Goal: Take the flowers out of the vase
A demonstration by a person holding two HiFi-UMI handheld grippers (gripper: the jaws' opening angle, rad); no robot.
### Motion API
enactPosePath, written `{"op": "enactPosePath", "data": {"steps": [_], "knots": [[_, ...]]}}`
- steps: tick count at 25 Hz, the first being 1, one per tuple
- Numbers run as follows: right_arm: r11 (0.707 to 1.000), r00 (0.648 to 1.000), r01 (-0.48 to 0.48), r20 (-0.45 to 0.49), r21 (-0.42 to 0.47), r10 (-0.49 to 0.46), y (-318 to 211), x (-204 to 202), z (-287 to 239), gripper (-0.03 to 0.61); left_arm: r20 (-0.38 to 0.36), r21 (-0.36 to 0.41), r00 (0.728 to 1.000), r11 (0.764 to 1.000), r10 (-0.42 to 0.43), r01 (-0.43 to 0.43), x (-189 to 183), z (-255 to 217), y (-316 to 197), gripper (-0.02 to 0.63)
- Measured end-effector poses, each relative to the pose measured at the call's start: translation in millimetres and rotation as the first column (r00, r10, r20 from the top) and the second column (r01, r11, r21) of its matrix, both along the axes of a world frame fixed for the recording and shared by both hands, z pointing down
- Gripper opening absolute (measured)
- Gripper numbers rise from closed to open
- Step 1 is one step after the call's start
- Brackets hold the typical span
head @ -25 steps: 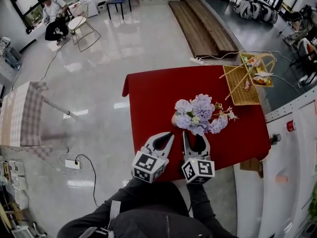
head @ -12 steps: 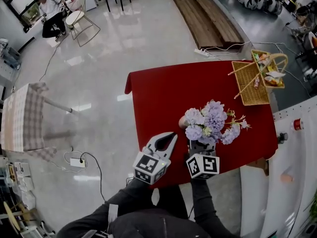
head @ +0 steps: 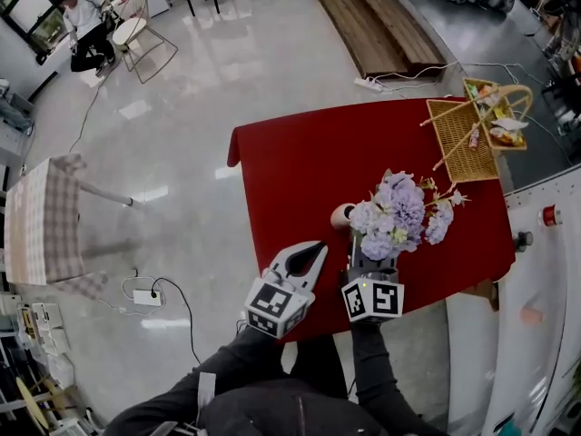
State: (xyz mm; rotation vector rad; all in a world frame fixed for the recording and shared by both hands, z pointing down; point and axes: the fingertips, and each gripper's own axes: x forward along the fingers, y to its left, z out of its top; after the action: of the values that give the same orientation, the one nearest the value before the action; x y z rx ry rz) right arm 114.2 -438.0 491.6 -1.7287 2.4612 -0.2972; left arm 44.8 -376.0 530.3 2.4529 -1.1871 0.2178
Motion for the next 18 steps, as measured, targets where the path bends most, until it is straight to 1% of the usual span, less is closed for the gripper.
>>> {"op": "enactPosePath", "data": {"steps": [1, 10, 18], "knots": [[1.000, 1.000, -0.003, 0.002, 0.002, 0.003, 0.2, 0.3, -0.5, 0.073, 0.002, -0.001, 1.000, 1.000, 0.003, -0.003, 0.3, 0.4, 0.8, 0.008], [1.000, 1.000, 0.015, -0.008, 0.025, -0.015, 3.8, 0.3, -10.2, 0.055, 0.006, -0.001, 1.000, 1.000, 0.001, -0.001, -1.9, -0.9, 8.3, 0.006], [0.999, 0.998, 0.039, -0.053, 0.032, -0.037, 8.2, -1.8, -14.8, 0.049, -0.001, 0.006, 1.000, 1.000, 0.003, -0.003, 2.7, -6.2, 17.2, 0.006]]}}
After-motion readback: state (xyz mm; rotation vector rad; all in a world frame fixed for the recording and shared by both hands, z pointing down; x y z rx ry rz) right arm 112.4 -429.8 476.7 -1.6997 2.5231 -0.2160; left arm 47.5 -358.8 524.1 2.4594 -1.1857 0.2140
